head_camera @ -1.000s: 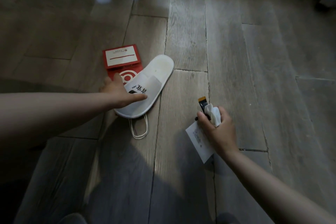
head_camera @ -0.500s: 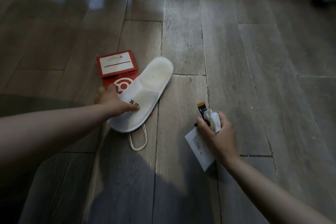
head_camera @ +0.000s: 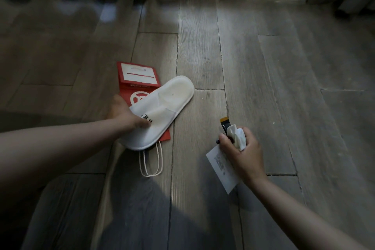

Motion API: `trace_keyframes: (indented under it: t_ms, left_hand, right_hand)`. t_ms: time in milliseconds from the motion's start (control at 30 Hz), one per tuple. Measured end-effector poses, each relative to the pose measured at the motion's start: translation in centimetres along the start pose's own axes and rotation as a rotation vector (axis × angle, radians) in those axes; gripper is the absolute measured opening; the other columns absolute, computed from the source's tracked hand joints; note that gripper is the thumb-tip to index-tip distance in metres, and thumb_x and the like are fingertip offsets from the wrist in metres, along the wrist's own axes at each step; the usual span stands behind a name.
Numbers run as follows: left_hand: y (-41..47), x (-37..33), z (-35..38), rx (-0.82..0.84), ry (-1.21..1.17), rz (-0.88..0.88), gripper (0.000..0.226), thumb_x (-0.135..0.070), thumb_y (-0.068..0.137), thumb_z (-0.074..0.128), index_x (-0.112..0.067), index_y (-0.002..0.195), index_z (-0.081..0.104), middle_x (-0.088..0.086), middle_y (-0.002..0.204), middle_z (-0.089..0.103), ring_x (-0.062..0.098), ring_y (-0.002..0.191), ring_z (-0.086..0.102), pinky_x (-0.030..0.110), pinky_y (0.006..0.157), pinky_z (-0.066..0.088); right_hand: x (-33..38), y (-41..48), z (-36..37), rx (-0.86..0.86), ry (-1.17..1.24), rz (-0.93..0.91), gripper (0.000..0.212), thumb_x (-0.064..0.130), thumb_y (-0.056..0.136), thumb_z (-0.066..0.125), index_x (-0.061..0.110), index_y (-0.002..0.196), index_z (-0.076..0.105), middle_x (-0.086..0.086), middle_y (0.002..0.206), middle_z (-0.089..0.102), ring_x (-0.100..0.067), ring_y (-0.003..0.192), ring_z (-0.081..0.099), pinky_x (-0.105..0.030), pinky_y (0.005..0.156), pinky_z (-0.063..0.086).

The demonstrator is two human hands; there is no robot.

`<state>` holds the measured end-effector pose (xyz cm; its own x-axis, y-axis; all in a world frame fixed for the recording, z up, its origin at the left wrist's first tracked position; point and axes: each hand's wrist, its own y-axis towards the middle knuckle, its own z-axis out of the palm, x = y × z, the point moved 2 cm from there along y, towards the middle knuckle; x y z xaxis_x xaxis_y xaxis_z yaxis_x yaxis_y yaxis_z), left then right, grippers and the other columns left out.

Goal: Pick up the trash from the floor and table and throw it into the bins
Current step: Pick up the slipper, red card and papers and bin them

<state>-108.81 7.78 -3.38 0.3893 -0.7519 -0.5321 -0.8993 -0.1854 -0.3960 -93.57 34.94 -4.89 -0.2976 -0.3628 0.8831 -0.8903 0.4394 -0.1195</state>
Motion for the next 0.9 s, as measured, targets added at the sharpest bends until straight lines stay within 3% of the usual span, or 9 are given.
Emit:
trace_keyframes:
  t_ms: [200, 367, 467, 633, 900]
  left_hand:
    - [-3.1, -1.3, -0.3, 0.058, -0.063, 0.021, 0.077, -0.023, 0.059, 0.09, -0.003, 0.118, 0.044, 0.012, 0.113, 0.053, 0.026, 0.097, 0.052, 0.033, 0.072, 0.04]
    - [-5.5, -2.6, -1.0, 0.081, -0.104, 0.137, 0.077, -0.02, 0.059, 0.089, -0.01, 0.119, 0.041, 0.002, 0.103, 0.049, 0.02, 0.09, 0.05, 0.029, 0.067, 0.042]
    - [-6.0, -3.0, -0.7, 0.104, -0.109, 0.19, 0.077, -0.021, 0.061, 0.087, -0.014, 0.121, 0.039, -0.002, 0.1, 0.049, 0.015, 0.087, 0.049, 0.023, 0.058, 0.038]
    - [-5.3, -3.3, 0.9, 0.129, -0.132, 0.192, 0.078, -0.023, 0.06, 0.087, -0.016, 0.122, 0.041, 0.002, 0.109, 0.054, 0.02, 0.094, 0.053, 0.029, 0.073, 0.043]
    - [-2.3, -7.9, 0.2, 0.203, -0.14, 0.167, 0.075, -0.024, 0.062, 0.085, -0.02, 0.123, 0.041, -0.002, 0.104, 0.053, 0.018, 0.09, 0.054, 0.028, 0.07, 0.042]
  right_hand:
    - [2.0, -0.5, -1.3, -0.039, -0.003, -0.038, 0.042, 0.062, 0.066, 0.062, 0.022, 0.079, 0.058, 0.0, 0.074, 0.069, -0.015, 0.066, 0.065, -0.045, 0.061, 0.053]
    - [3.9, -0.3, -2.5, -0.073, 0.035, -0.034, 0.039, 0.058, 0.067, 0.064, 0.021, 0.08, 0.06, -0.002, 0.074, 0.07, -0.017, 0.067, 0.066, -0.046, 0.062, 0.054]
    - [4.7, 0.3, -2.7, -0.105, 0.043, -0.039, 0.039, 0.058, 0.066, 0.062, 0.021, 0.079, 0.061, -0.003, 0.073, 0.068, -0.017, 0.065, 0.063, -0.041, 0.059, 0.053]
    - [4.0, 1.0, -2.3, -0.104, 0.058, -0.025, 0.042, 0.057, 0.066, 0.062, 0.016, 0.077, 0.061, -0.005, 0.07, 0.065, -0.02, 0.062, 0.062, -0.036, 0.054, 0.049]
    - [6.4, 4.9, -3.2, -0.049, 0.056, 0.068, 0.038, 0.057, 0.065, 0.063, 0.02, 0.072, 0.056, 0.006, 0.061, 0.059, -0.005, 0.054, 0.054, -0.022, 0.049, 0.042]
